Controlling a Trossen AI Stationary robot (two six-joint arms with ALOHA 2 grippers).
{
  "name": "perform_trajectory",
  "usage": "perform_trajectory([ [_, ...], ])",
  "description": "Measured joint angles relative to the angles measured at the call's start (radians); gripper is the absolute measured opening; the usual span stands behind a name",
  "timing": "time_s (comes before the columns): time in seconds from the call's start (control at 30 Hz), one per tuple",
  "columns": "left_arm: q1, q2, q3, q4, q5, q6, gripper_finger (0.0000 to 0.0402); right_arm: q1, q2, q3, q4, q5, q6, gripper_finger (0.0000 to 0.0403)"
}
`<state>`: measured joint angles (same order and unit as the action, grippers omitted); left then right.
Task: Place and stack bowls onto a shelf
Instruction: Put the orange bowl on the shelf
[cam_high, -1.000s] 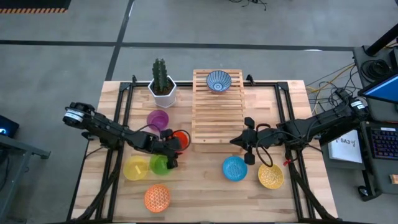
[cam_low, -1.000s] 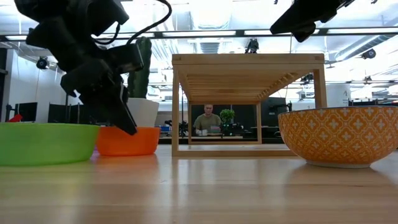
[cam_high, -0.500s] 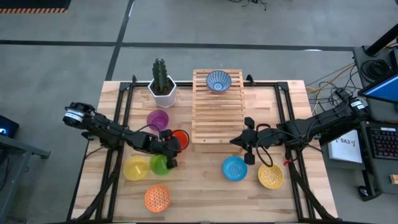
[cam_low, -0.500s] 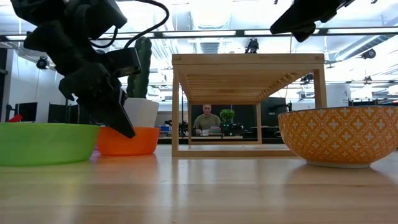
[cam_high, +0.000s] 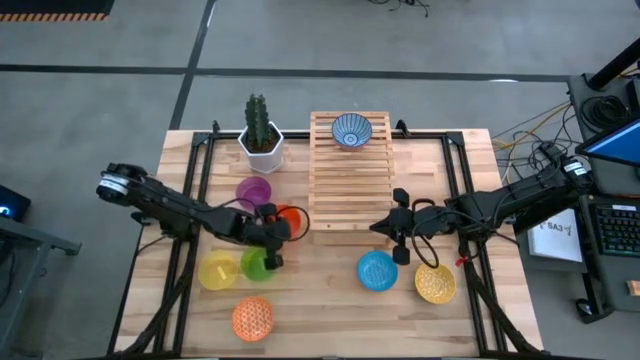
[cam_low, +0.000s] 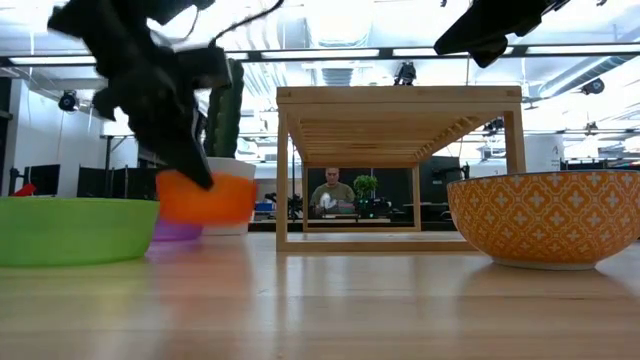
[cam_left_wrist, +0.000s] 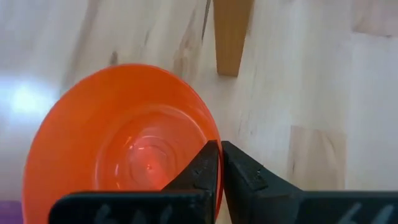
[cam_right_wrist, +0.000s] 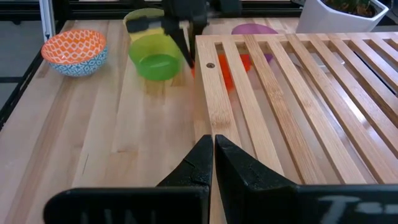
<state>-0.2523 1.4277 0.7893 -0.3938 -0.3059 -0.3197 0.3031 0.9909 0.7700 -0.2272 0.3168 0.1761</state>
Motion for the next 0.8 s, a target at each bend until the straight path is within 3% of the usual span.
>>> perform_trajectory([
  [0.23,-0.003,-0.095,0.177,-0.303,-0.05,0.062,0.0,0.0,0.0,0.0,0.0,0.0,0.0,0.0009],
  [0.33,-0.003,-0.132,0.26,-0.349,-0.054,0.11,0.0,0.0,0.0,0.0,0.0,0.0,0.0,0.0009],
  [0.53,0.003,-0.126,0.392,-0.219,-0.098,0.359,0.0,0.0,0.0,0.0,0.0,0.0,-0.001,0.0009],
  [0.67,0.033,-0.055,0.446,-0.074,-0.097,0.541,0.0,0.0,0.0,0.0,-0.001,-0.002,-0.002,0.0009],
  [0.8,0.086,0.049,0.519,-0.032,-0.096,0.639,0.0,0.0,-0.002,0.0,-0.015,-0.003,-0.001,0.0009],
])
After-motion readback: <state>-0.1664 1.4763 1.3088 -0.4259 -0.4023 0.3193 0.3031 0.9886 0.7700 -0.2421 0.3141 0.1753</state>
